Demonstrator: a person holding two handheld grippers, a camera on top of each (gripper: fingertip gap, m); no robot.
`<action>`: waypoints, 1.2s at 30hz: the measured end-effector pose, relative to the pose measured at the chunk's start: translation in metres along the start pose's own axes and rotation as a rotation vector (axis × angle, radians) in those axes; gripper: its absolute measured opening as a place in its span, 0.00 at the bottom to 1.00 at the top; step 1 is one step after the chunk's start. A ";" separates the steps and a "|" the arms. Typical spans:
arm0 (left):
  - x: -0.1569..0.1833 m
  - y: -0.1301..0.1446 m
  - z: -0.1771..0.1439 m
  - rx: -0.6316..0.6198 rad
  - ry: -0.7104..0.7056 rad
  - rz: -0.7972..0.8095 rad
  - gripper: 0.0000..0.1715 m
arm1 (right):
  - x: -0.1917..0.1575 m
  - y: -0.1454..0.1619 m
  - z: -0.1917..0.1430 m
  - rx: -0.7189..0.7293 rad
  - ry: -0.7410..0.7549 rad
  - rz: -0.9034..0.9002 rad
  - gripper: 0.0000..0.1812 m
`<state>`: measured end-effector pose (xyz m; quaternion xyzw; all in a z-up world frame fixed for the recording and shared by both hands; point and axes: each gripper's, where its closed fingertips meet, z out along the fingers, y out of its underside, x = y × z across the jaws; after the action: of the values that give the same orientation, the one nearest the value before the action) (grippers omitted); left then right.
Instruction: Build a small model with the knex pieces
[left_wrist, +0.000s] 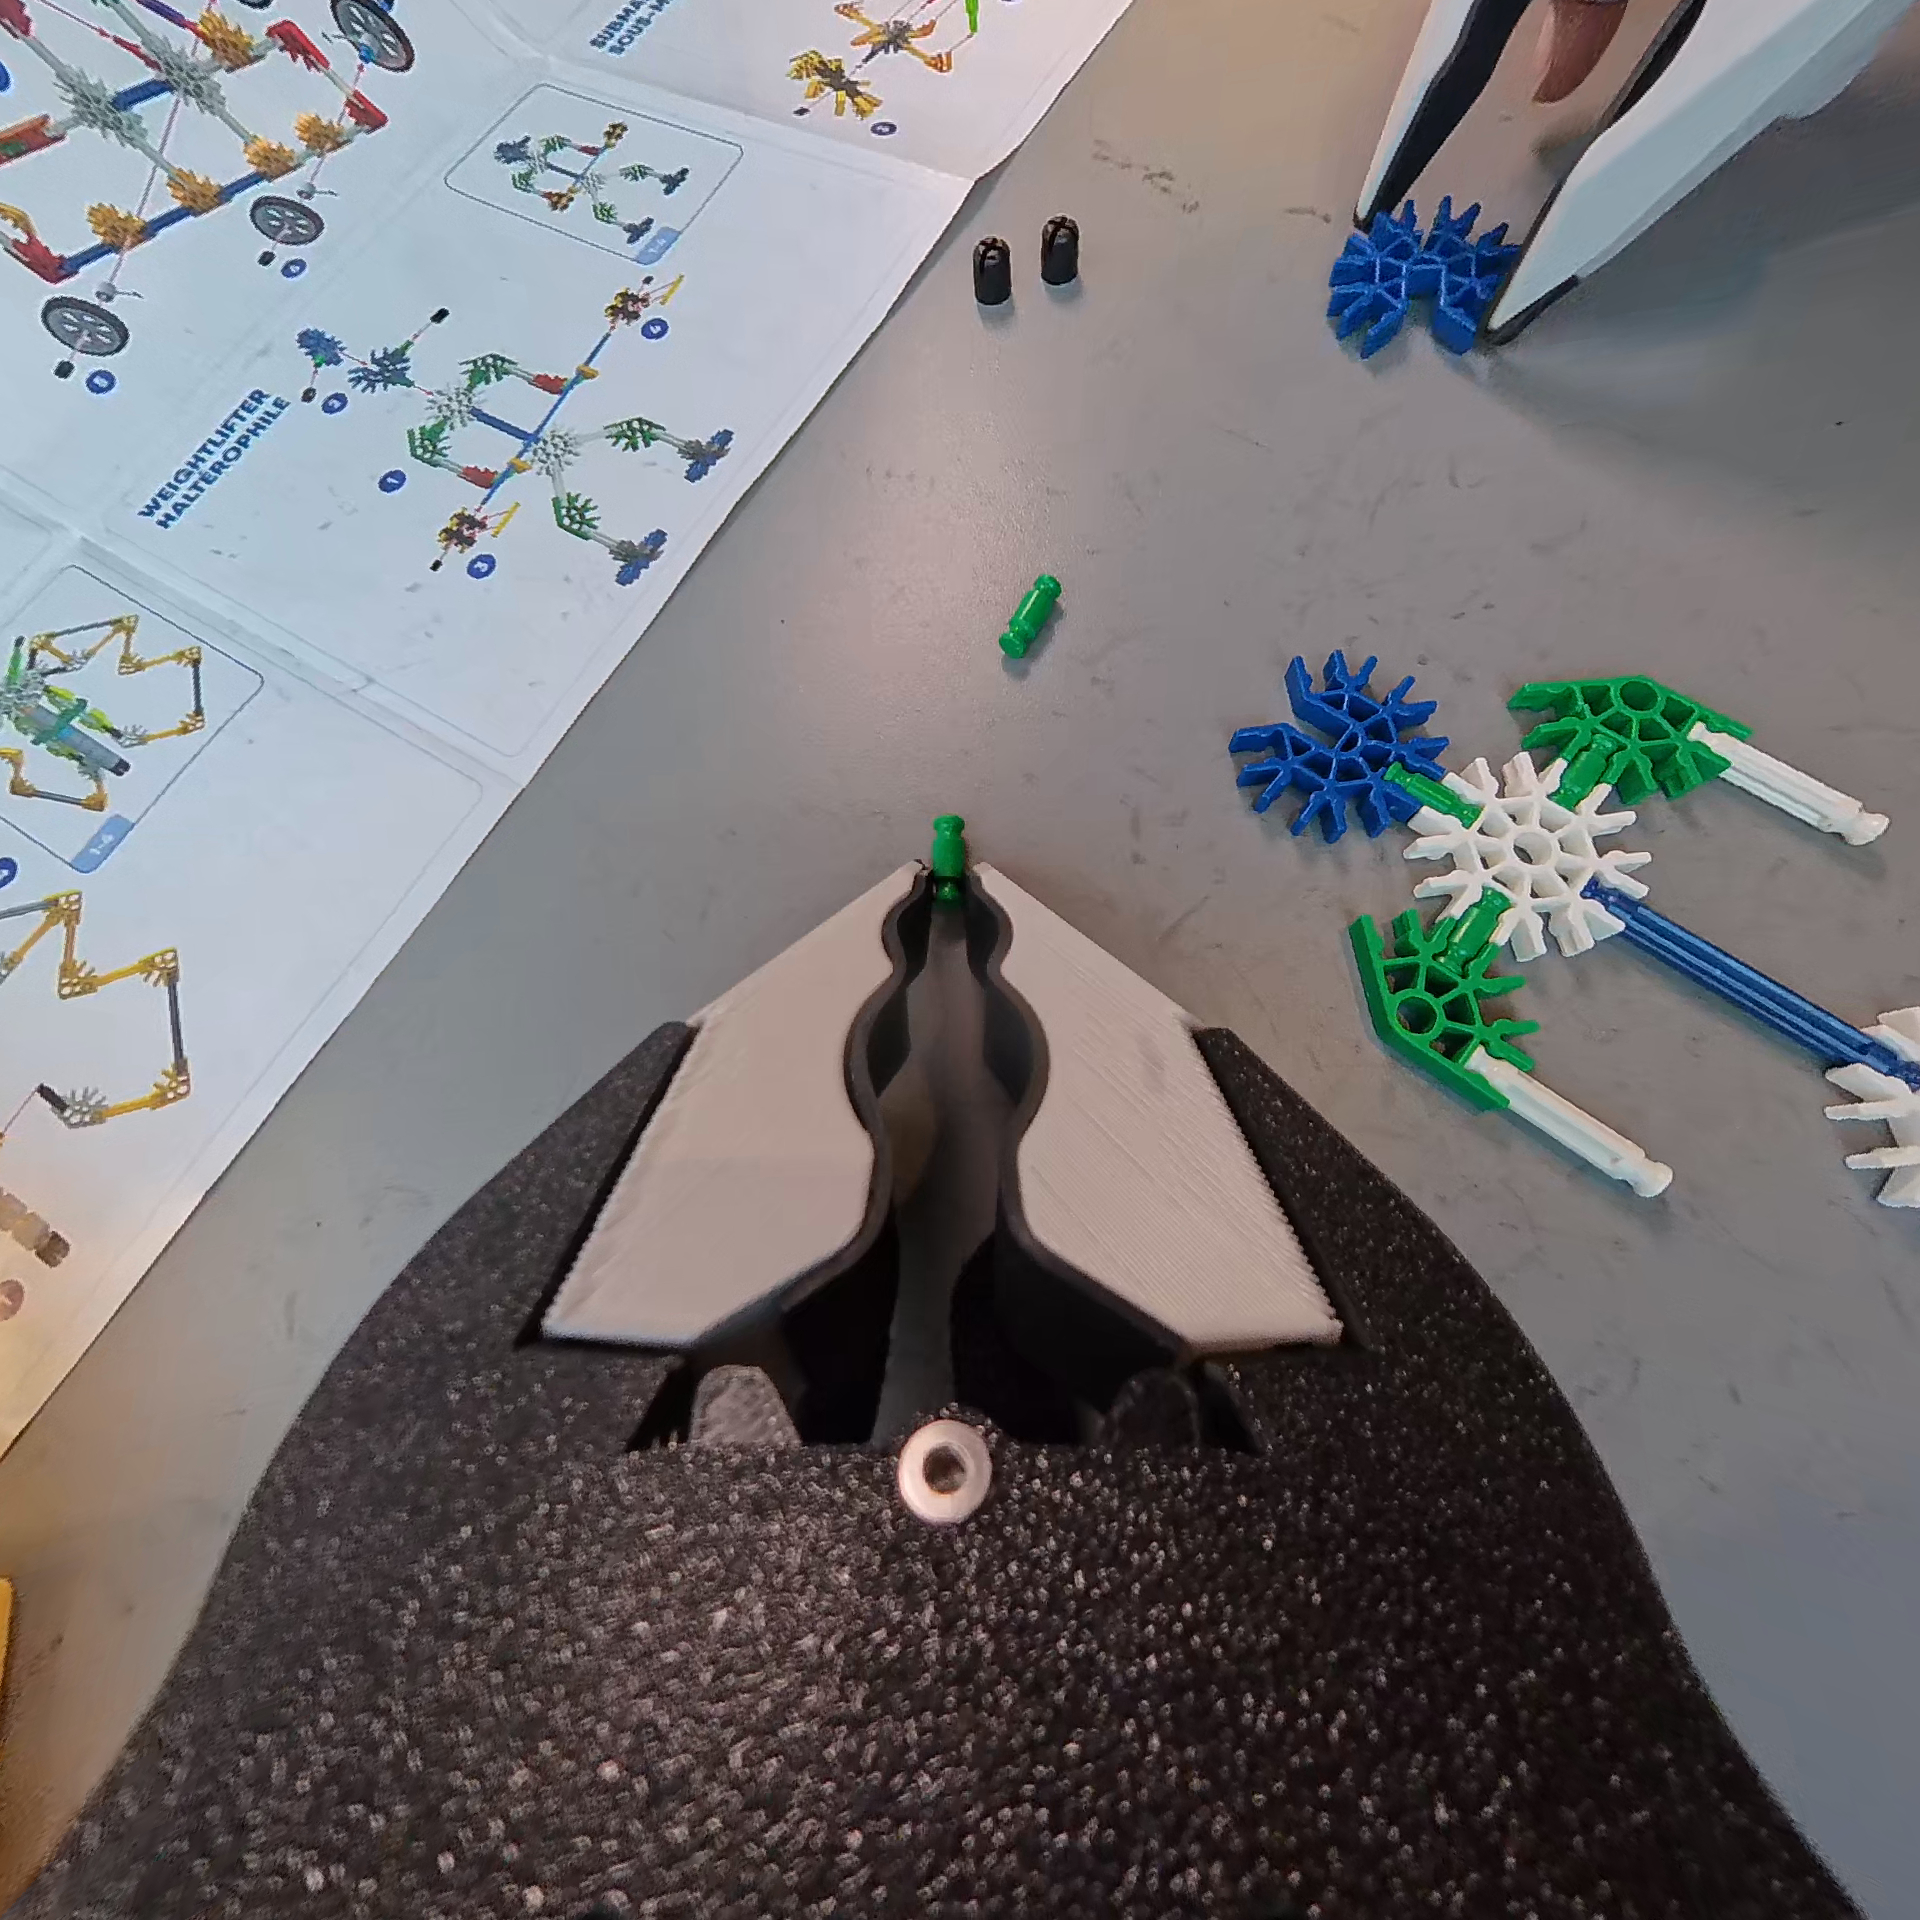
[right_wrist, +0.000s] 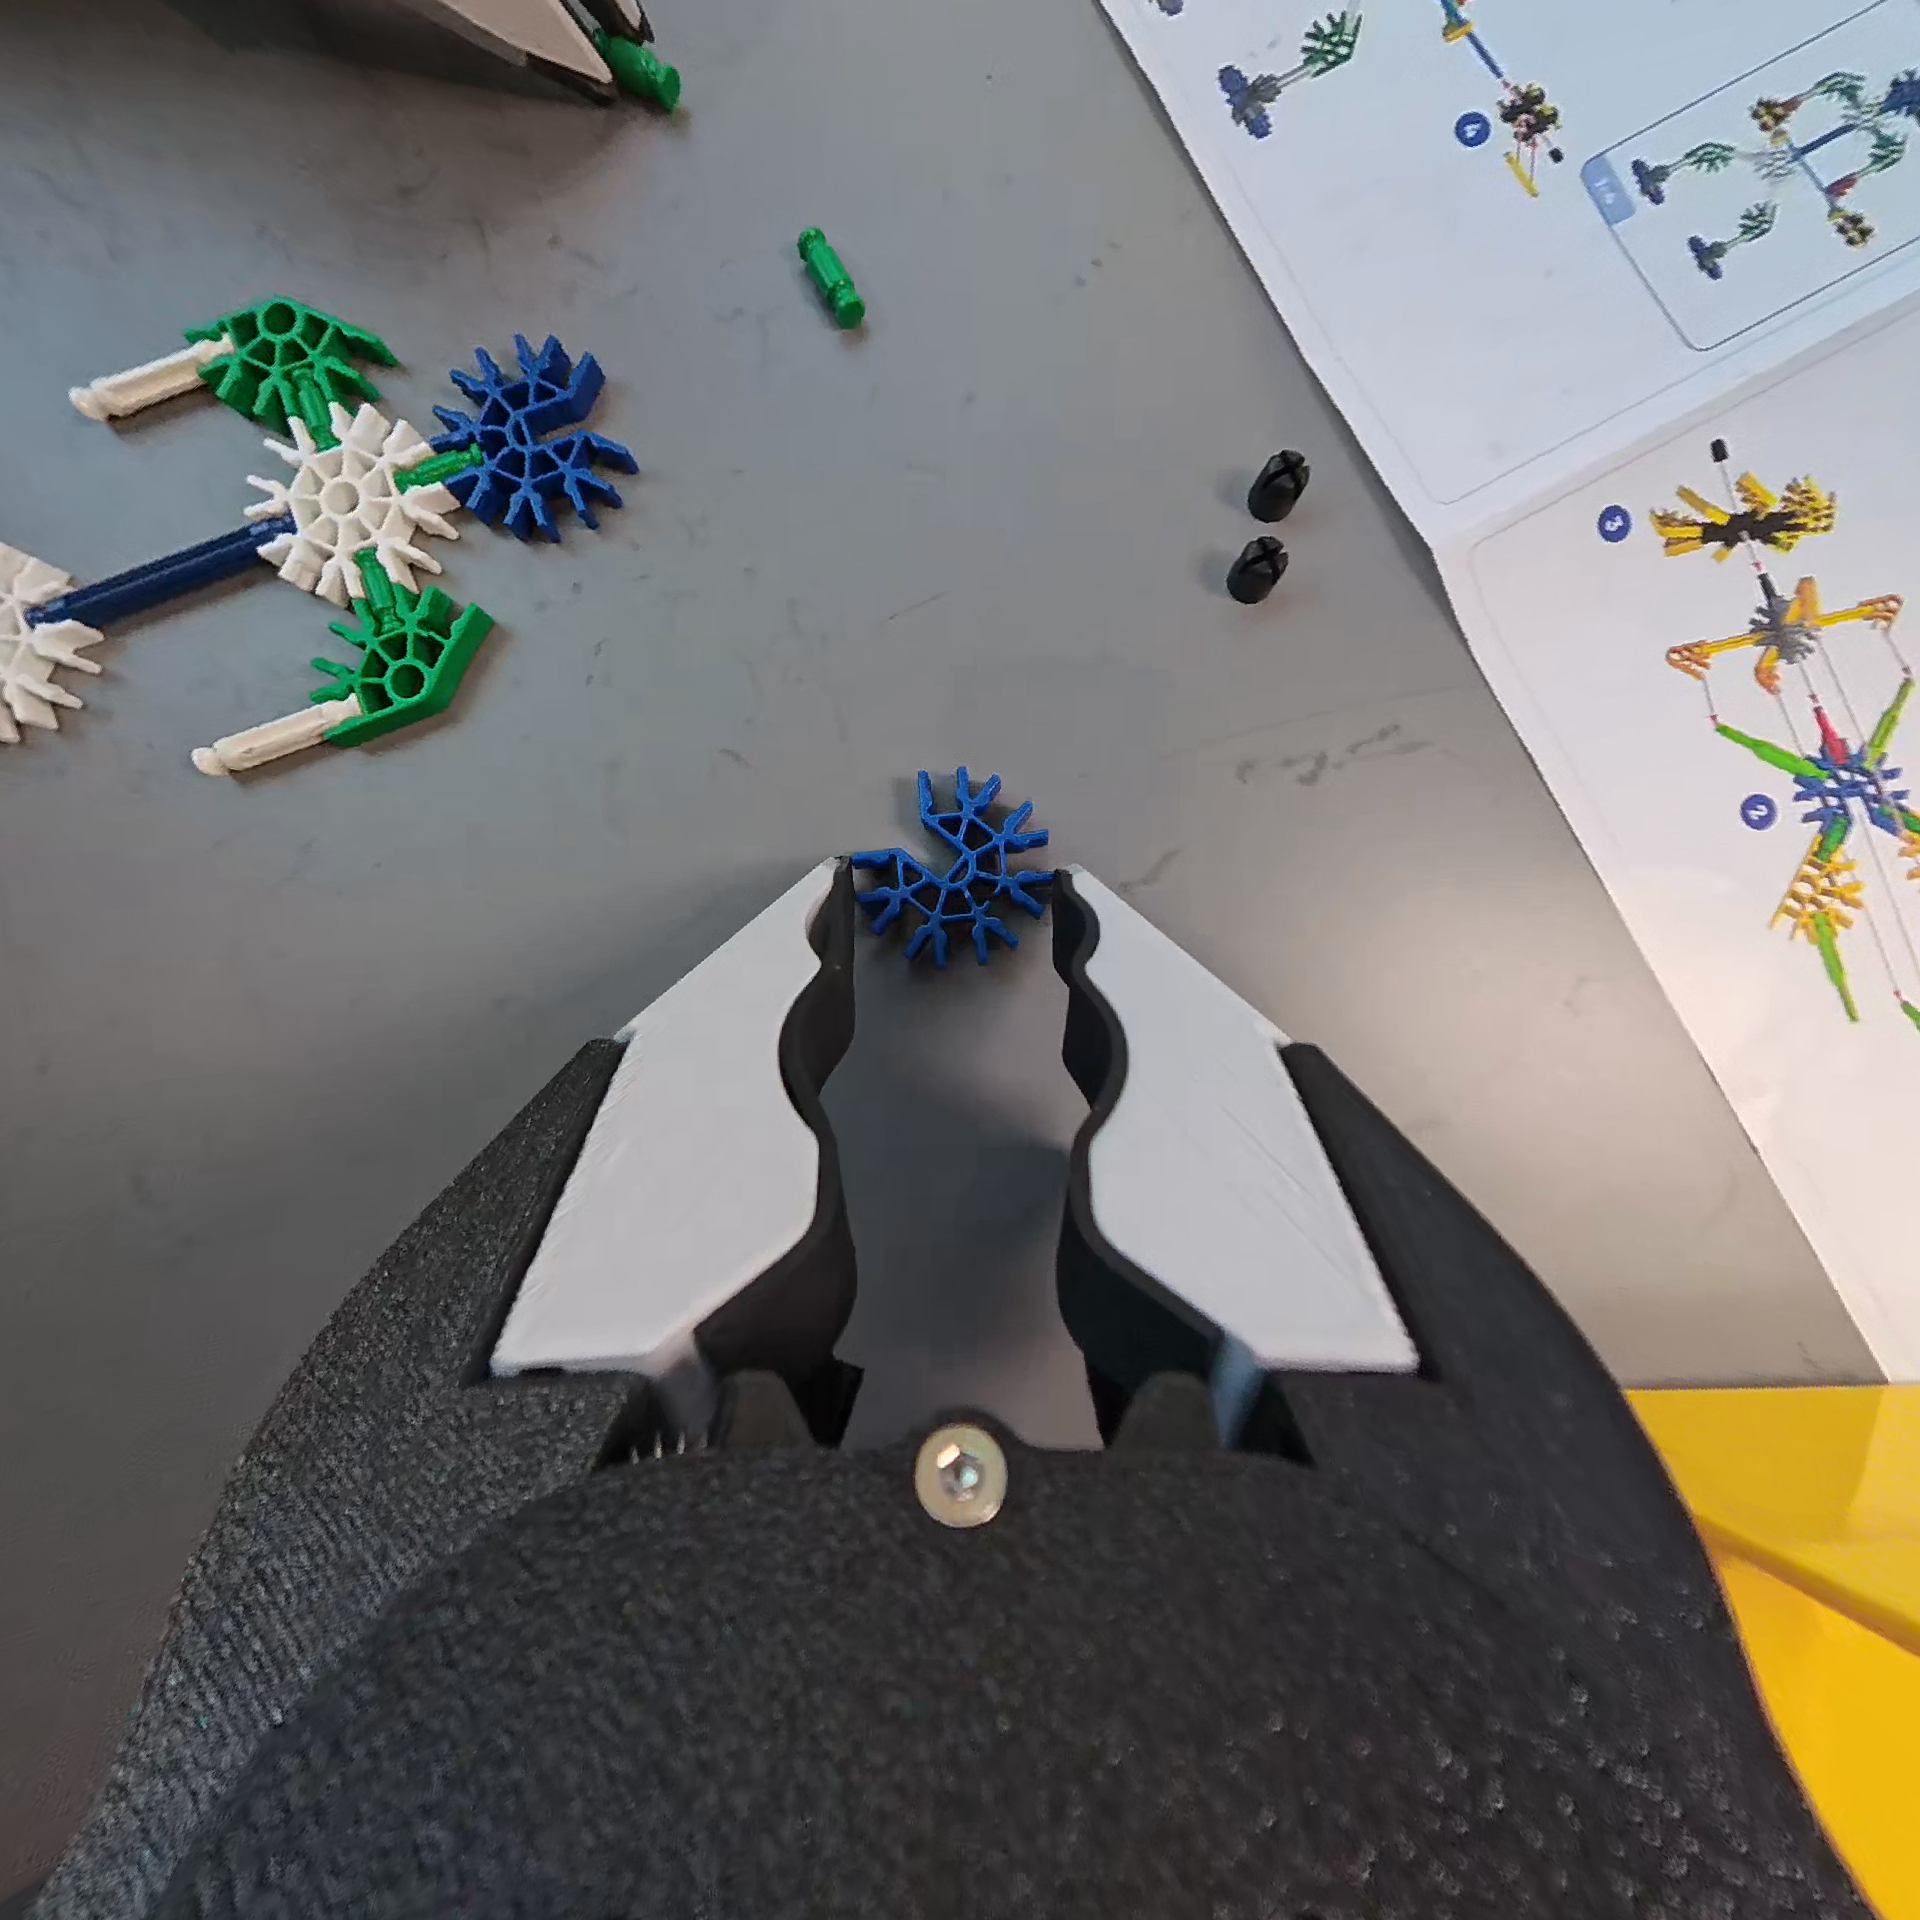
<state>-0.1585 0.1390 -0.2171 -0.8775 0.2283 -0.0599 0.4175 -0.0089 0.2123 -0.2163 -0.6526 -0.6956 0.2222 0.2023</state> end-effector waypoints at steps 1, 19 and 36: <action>-0.001 -0.001 -0.001 0.008 -0.012 0.007 0.03 | -0.002 0.002 0.002 -0.010 -0.005 -0.005 0.21; -0.005 0.004 -0.010 0.021 -0.006 -0.031 0.02 | -0.028 0.010 -0.011 0.028 -0.194 -0.052 0.15; -0.005 0.013 -0.014 -0.005 0.032 -0.053 0.02 | -0.019 -0.001 -0.005 0.120 -0.172 -0.059 0.22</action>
<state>-0.1714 0.1243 -0.2179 -0.8834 0.2116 -0.0843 0.4097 -0.0057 0.1935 -0.2112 -0.5969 -0.7148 0.3128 0.1870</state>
